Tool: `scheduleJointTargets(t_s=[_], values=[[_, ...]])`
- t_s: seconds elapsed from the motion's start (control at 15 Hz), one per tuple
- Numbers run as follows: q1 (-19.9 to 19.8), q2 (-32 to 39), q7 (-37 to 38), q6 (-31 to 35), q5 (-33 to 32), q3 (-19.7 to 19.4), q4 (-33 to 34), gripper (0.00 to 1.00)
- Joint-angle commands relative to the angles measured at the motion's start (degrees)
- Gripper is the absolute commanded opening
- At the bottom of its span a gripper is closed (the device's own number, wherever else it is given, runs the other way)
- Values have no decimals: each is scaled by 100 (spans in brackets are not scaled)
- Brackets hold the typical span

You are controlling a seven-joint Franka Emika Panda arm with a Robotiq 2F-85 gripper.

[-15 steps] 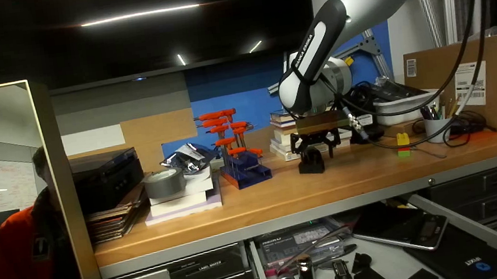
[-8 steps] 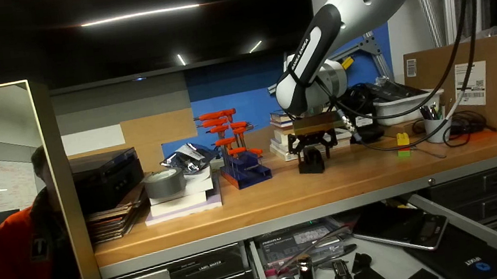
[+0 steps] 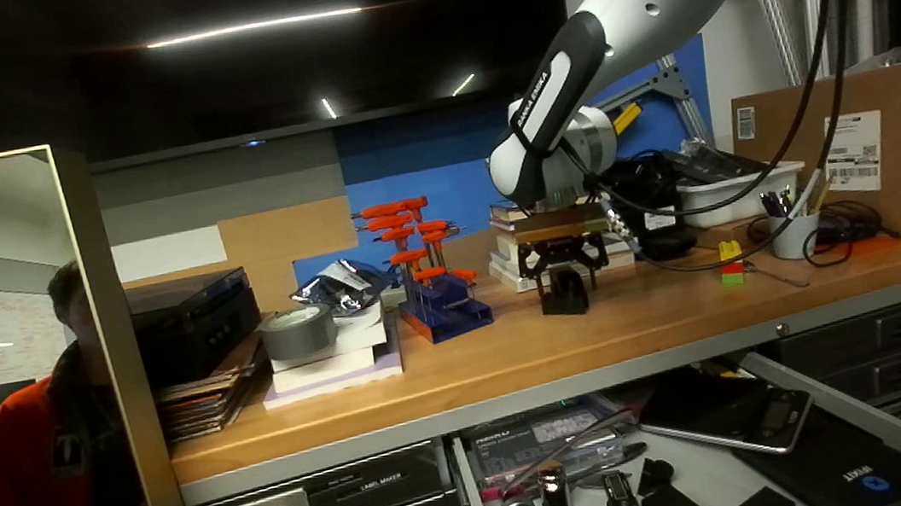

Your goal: Put the black objects in the drawer and close it

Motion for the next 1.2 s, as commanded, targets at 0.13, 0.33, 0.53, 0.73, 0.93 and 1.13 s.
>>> scheduleJointTargets(t_s=[0.13,0.33,0.53,0.73,0.93,1.13], values=[[112,210,451,-396,19,-55,497,72],[110,262,539,-438,23,-42,592,49],[107,277,576,-492,12,-37,651,27],[110,268,602,-583,-9,-39,654,22],[121,64,412,-948,-43,20,466,22],[81,-315,108,-1154,53,174,44,22]])
